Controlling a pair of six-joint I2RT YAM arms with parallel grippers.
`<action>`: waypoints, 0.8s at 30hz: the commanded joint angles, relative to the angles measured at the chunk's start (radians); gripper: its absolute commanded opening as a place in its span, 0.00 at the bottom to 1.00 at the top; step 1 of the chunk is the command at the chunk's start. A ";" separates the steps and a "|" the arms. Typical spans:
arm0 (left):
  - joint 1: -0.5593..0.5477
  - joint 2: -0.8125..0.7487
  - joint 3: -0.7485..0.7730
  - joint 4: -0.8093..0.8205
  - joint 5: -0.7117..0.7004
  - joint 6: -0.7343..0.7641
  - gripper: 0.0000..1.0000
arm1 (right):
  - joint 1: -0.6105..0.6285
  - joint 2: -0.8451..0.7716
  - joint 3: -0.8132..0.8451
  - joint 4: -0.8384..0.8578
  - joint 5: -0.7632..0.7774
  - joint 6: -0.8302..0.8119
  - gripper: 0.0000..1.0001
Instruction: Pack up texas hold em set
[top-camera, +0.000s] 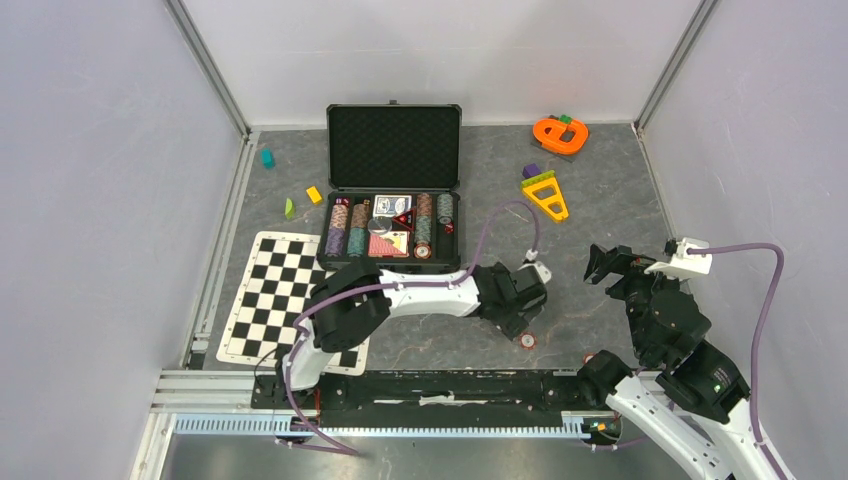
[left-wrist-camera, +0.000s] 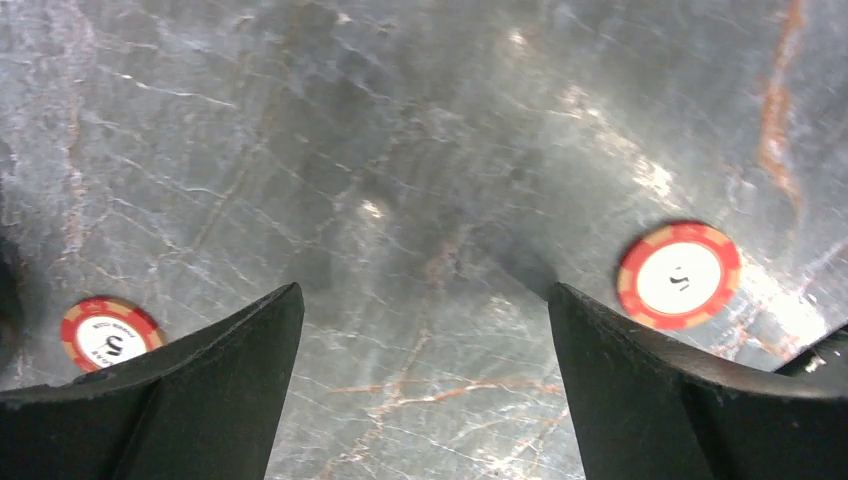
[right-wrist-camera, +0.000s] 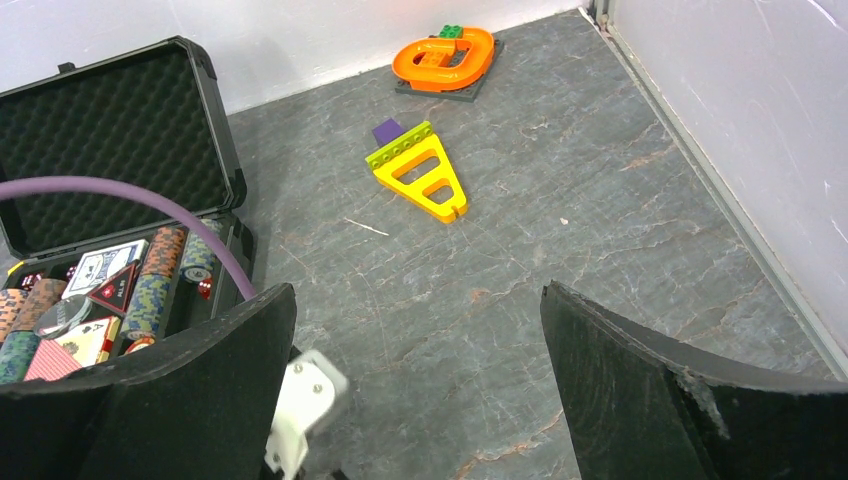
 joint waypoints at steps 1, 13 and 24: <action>0.028 0.023 0.011 -0.015 0.021 -0.045 0.97 | 0.000 0.004 0.031 0.007 0.001 0.001 0.98; 0.031 -0.091 -0.047 0.102 0.152 -0.023 1.00 | 0.000 0.016 0.030 0.006 0.002 -0.001 0.98; -0.023 -0.036 0.085 0.040 0.195 -0.022 1.00 | 0.000 0.019 0.020 0.012 -0.001 -0.004 0.98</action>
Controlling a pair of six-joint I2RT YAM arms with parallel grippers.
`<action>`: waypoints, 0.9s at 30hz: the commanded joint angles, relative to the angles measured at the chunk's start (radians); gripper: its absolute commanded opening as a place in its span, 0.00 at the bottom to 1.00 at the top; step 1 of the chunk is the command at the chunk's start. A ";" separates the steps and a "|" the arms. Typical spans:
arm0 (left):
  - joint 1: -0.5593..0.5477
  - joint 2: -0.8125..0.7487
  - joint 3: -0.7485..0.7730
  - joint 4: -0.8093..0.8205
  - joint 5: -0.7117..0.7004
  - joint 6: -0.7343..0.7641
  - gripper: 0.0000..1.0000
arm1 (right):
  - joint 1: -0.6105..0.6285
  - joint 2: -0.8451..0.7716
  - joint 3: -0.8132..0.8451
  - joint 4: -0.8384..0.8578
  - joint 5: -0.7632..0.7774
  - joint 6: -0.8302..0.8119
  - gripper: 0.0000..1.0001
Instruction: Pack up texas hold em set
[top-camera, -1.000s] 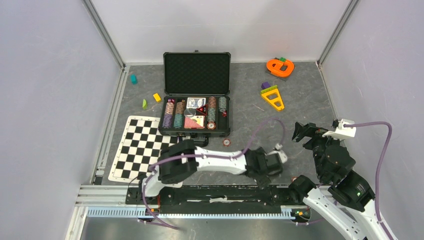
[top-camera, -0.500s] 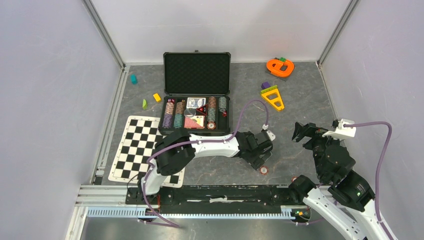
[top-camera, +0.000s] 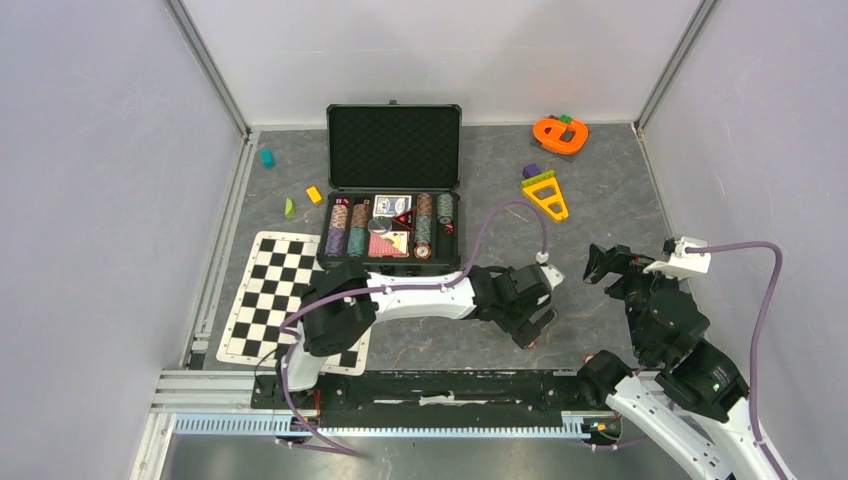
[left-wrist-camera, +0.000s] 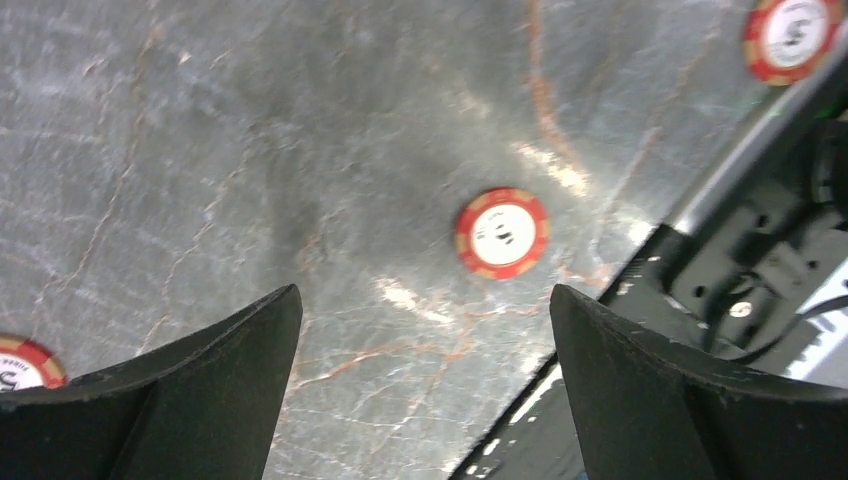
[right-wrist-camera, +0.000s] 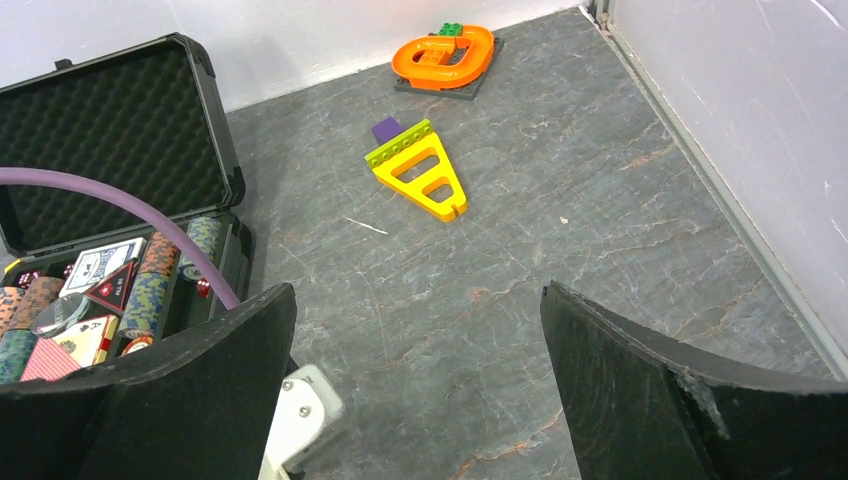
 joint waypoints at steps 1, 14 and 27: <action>-0.040 0.057 0.124 -0.028 0.023 -0.005 1.00 | 0.000 0.012 0.020 0.011 -0.002 -0.003 0.98; -0.069 0.229 0.313 -0.268 -0.142 0.024 0.87 | 0.000 0.004 0.019 0.007 -0.003 -0.001 0.98; -0.004 0.158 0.210 -0.259 -0.115 0.032 0.57 | 0.000 -0.006 0.017 0.008 -0.002 -0.003 0.98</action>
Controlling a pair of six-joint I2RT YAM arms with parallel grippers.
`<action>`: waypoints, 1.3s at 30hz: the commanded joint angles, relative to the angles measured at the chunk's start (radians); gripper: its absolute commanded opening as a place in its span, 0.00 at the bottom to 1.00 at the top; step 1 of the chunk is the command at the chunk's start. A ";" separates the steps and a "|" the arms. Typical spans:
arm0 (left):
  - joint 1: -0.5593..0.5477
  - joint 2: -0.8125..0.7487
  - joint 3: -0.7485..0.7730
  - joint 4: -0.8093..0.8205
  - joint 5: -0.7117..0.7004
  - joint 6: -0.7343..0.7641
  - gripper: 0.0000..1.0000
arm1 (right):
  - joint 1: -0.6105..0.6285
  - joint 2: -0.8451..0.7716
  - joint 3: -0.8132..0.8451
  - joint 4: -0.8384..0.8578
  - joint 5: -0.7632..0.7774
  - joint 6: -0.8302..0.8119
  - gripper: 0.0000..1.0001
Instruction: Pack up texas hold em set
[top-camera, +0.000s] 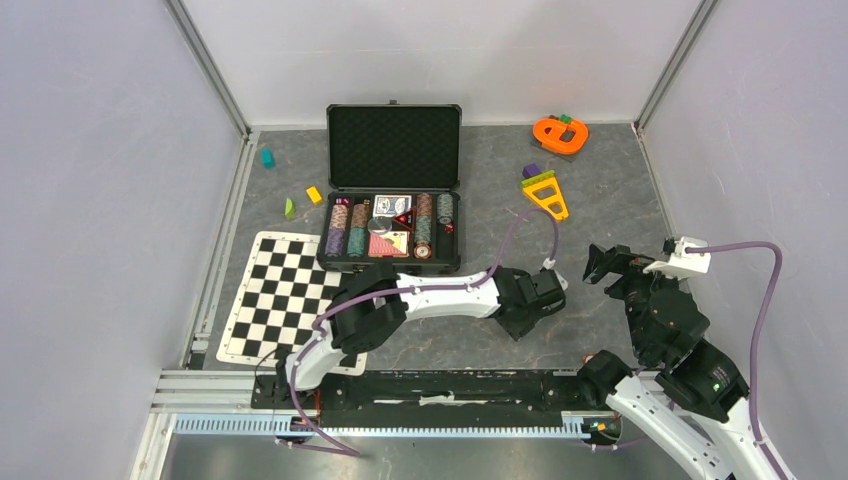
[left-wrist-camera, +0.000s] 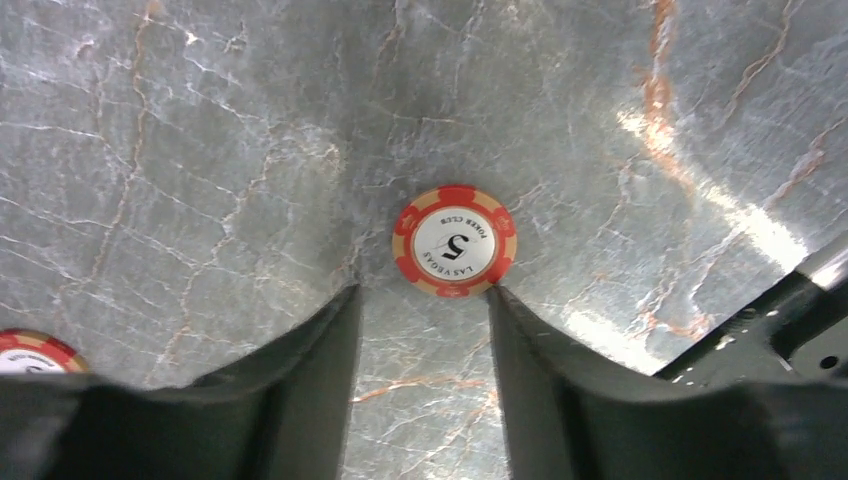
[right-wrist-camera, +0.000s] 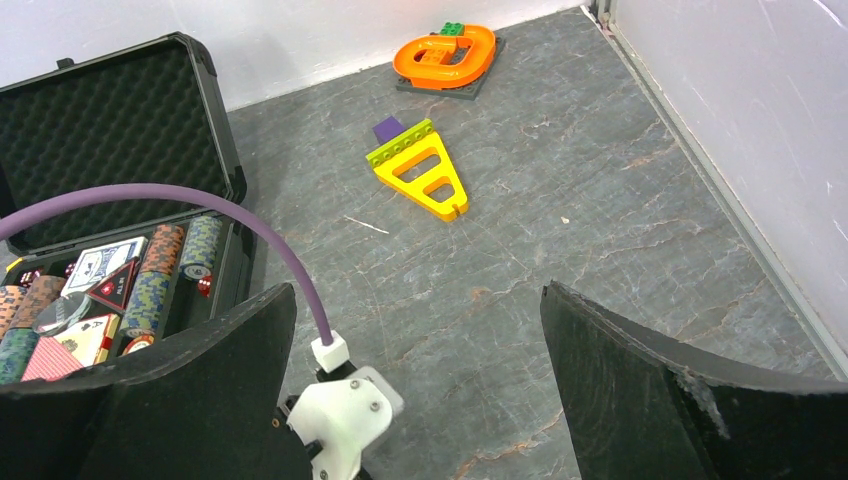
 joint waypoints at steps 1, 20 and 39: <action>0.016 -0.036 -0.019 -0.028 -0.019 0.031 0.65 | 0.001 -0.007 0.017 0.008 0.000 -0.002 0.98; 0.013 0.121 0.205 -0.158 0.074 0.092 0.78 | 0.000 -0.008 0.015 0.008 0.008 -0.006 0.98; 0.013 0.200 0.303 -0.167 0.106 0.101 0.63 | 0.000 -0.014 0.009 0.009 0.012 -0.006 0.98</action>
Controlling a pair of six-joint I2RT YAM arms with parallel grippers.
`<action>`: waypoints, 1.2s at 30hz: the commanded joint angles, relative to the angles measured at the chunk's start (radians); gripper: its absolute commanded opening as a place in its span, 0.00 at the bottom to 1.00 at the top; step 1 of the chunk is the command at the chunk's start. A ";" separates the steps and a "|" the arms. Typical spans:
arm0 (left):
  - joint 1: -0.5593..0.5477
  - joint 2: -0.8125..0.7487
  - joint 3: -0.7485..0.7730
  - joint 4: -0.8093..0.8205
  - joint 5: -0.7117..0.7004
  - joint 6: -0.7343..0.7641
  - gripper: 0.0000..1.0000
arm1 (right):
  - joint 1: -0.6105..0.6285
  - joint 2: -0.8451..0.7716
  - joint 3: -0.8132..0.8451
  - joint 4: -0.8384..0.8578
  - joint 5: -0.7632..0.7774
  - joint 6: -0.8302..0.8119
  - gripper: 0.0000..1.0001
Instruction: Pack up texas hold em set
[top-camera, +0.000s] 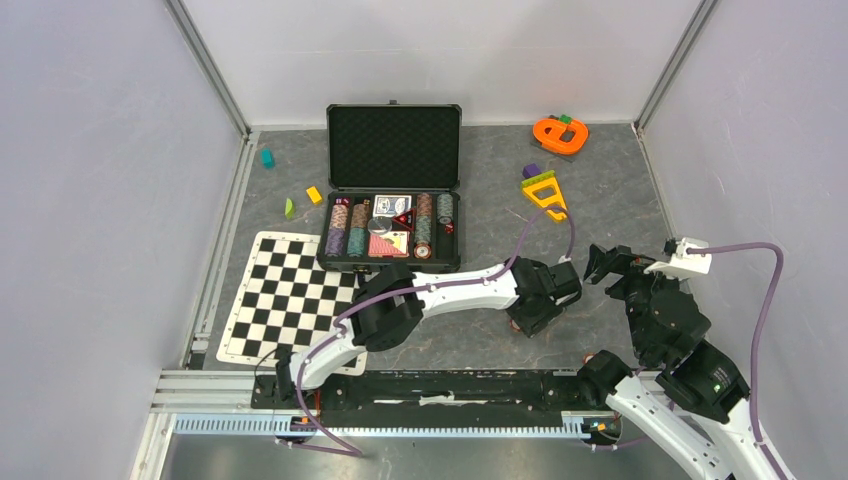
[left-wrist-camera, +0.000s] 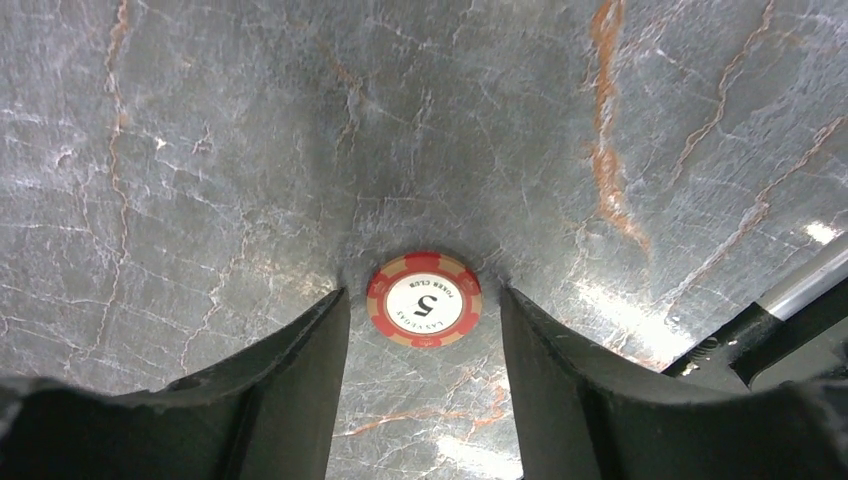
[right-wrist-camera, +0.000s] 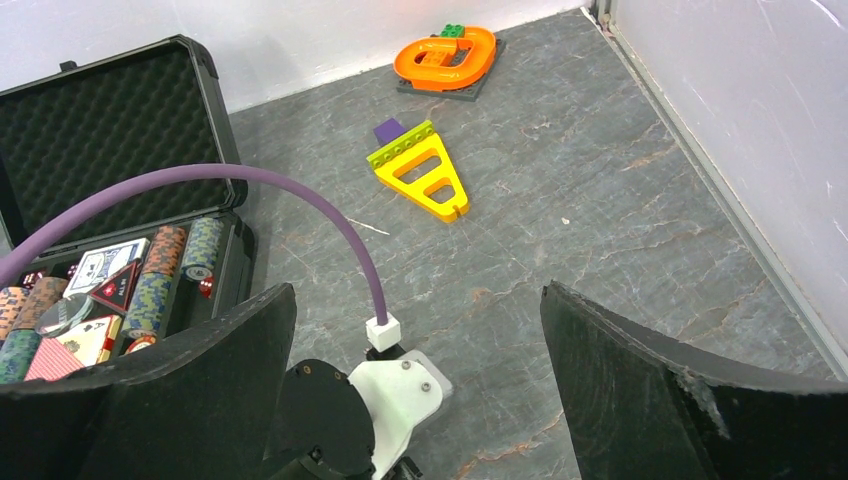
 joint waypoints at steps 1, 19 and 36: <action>-0.004 0.061 0.052 -0.009 0.046 0.046 0.61 | 0.001 -0.010 0.009 0.009 0.012 -0.005 0.98; -0.003 0.092 0.056 -0.192 -0.014 0.056 0.45 | 0.001 -0.012 0.012 0.008 0.012 -0.008 0.98; 0.086 -0.189 -0.380 -0.073 -0.090 0.058 0.49 | 0.000 -0.013 0.011 0.004 0.007 -0.001 0.98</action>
